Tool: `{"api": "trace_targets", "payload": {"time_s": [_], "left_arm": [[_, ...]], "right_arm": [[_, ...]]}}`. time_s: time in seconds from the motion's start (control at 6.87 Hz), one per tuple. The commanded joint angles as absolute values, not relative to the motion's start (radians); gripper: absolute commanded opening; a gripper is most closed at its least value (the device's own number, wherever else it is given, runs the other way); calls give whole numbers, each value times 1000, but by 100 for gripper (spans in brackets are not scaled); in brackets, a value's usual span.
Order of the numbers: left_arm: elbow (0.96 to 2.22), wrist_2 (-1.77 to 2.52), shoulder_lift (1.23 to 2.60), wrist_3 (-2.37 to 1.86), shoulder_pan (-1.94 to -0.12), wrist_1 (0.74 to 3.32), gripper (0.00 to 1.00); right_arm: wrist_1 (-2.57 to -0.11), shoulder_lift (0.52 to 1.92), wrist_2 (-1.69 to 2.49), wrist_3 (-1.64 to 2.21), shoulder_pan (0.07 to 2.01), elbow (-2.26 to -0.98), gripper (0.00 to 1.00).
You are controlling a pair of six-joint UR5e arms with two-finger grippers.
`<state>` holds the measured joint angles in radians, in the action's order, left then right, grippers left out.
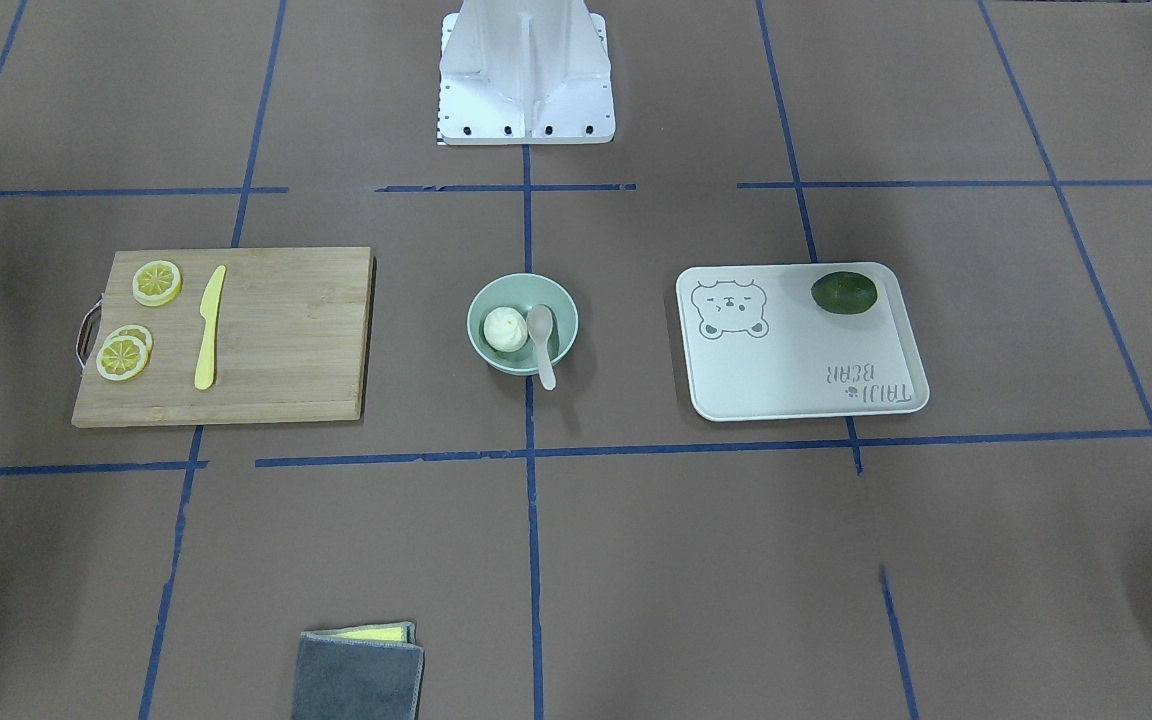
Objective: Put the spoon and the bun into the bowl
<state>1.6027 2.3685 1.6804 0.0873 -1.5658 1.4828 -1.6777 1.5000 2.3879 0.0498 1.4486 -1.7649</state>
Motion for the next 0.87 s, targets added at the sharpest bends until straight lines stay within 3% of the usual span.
{"api": "trace_targets", "payload": {"time_s": [0.0, 0.73], "left_arm": [[1601, 2370, 1665, 92, -1566, 1489, 100], [1603, 2365, 1583, 87, -1568, 1588, 100]], "right_arm": [[-1677, 1523, 2437, -194, 1596, -1604, 100], [-1672, 1534, 2405, -108, 1611, -1572, 100]]}}
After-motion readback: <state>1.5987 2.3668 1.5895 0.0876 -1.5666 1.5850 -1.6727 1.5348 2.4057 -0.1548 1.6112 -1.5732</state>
